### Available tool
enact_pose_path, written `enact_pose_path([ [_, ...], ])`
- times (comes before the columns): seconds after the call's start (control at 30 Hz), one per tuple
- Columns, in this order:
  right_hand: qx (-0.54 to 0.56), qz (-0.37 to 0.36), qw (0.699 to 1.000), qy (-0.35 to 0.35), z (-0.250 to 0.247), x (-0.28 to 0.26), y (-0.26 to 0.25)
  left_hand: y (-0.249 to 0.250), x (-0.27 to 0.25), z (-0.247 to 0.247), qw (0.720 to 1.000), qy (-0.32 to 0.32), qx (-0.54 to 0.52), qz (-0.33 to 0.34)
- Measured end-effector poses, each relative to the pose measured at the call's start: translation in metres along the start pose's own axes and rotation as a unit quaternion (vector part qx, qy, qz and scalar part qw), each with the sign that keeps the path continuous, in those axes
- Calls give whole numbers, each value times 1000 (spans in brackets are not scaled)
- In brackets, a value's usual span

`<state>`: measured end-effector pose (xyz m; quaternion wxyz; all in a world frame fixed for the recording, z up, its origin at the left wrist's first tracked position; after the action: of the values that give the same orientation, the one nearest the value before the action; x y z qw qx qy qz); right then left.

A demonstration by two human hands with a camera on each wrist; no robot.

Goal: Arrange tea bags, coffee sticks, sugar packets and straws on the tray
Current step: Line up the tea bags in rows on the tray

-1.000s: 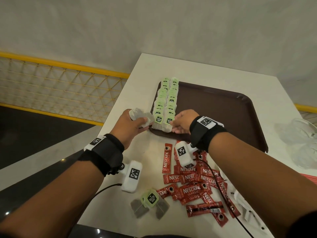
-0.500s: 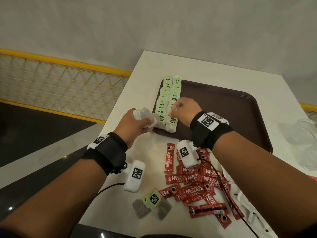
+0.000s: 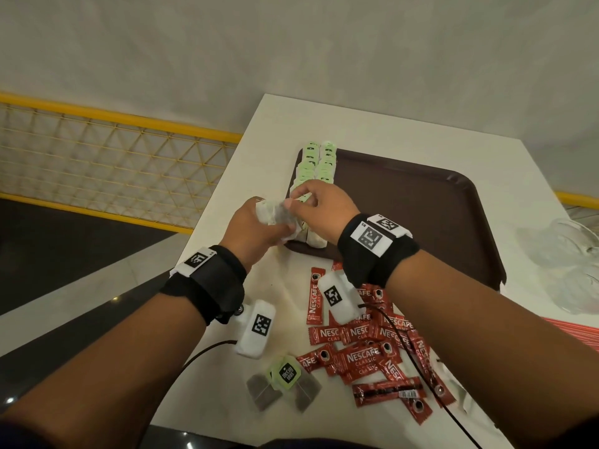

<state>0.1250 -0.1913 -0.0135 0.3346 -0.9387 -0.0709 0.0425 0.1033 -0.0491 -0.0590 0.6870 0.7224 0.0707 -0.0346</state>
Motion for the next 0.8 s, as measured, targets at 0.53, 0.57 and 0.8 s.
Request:
enact_pose_path([
  [0.53, 157, 40, 987, -10, -12, 7, 26, 4, -4, -1, 994, -1, -113, -8],
  [0.57, 187, 45, 981, -16, -11, 6, 26, 4, -4, 0, 993, -1, -120, -12],
  [0.8, 303, 69, 951, 7, -17, 9, 36, 1, 1, -10, 987, 19, -155, -31],
])
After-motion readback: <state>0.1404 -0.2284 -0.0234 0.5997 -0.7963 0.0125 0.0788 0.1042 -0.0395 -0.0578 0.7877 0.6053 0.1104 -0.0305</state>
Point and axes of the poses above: each hand's wrist, its own x-axis towards the middle knuckle, its own z-axis out of the palm, y = z × x, the point moved 5 cm from there along x, towards the middle knuckle, and after that the axes turned 8 degrees about -x, right-handed, at the moved point
